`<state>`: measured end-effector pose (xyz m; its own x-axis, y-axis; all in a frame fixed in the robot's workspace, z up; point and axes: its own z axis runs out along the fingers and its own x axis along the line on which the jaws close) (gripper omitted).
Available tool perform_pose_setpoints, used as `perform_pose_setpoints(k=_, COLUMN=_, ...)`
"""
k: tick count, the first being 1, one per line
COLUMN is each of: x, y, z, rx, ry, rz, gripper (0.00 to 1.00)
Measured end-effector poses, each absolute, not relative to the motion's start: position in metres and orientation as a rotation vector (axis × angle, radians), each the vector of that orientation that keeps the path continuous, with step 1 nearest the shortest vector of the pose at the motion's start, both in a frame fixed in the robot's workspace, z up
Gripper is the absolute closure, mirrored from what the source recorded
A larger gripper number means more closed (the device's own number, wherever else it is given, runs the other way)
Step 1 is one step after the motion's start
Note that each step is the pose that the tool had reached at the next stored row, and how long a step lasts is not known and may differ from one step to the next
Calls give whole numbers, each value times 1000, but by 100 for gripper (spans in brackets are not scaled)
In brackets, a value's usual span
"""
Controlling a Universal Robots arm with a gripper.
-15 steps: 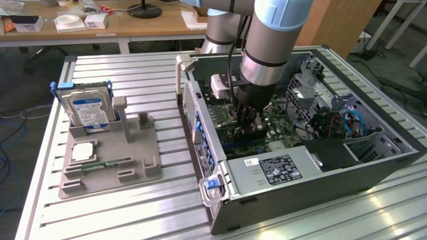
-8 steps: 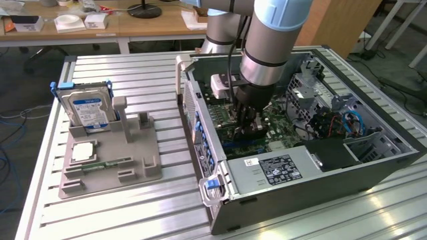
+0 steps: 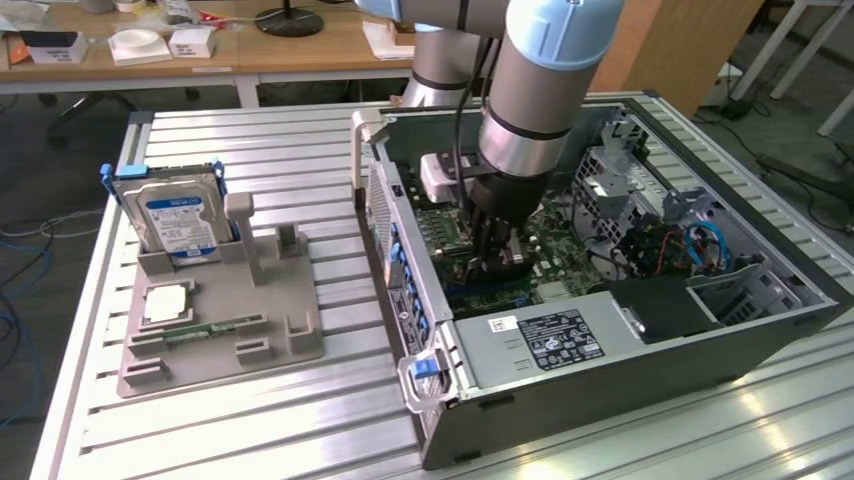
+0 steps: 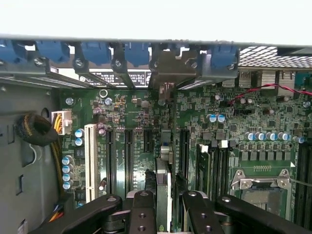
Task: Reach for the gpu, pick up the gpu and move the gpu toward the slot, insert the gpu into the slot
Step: 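Insert the gpu into the slot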
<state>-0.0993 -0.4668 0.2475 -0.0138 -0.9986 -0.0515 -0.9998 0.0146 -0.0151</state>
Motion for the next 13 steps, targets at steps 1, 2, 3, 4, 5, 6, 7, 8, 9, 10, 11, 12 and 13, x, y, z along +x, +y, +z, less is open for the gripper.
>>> perform_pose_setpoints(k=1, x=-99, y=-467, z=246, rx=-2172, ry=2204, rz=39, gripper=74)
perform_pose_setpoints(k=2, x=-99, y=-467, z=245, rx=-2173, ry=2204, rz=39, gripper=74)
perform_pose_setpoints(k=3, x=-100, y=-467, z=244, rx=-2173, ry=2204, rz=39, gripper=74)
perform_pose_setpoints(k=4, x=-100, y=-467, z=242, rx=-2172, ry=2203, rz=39, gripper=74)
perform_pose_setpoints(k=5, x=-100, y=-467, z=242, rx=-2173, ry=2204, rz=39, gripper=74)
perform_pose_setpoints(k=6, x=-100, y=-467, z=241, rx=-2173, ry=2204, rz=39, gripper=74)
perform_pose_setpoints(k=7, x=-100, y=-467, z=241, rx=-2173, ry=2204, rz=39, gripper=74)
perform_pose_setpoints(k=8, x=-100, y=-467, z=241, rx=-2173, ry=2204, rz=39, gripper=74)
perform_pose_setpoints(k=9, x=-100, y=-467, z=241, rx=-2172, ry=2204, rz=39, gripper=74)
perform_pose_setpoints(k=10, x=-100, y=-467, z=241, rx=-2172, ry=2203, rz=40, gripper=74)
perform_pose_setpoints(k=11, x=-100, y=-467, z=241, rx=-2172, ry=2203, rz=40, gripper=74)
perform_pose_setpoints(k=12, x=-100, y=-467, z=241, rx=-2172, ry=2203, rz=40, gripper=74)
perform_pose_setpoints(k=13, x=-100, y=-467, z=241, rx=-2172, ry=2203, rz=40, gripper=74)
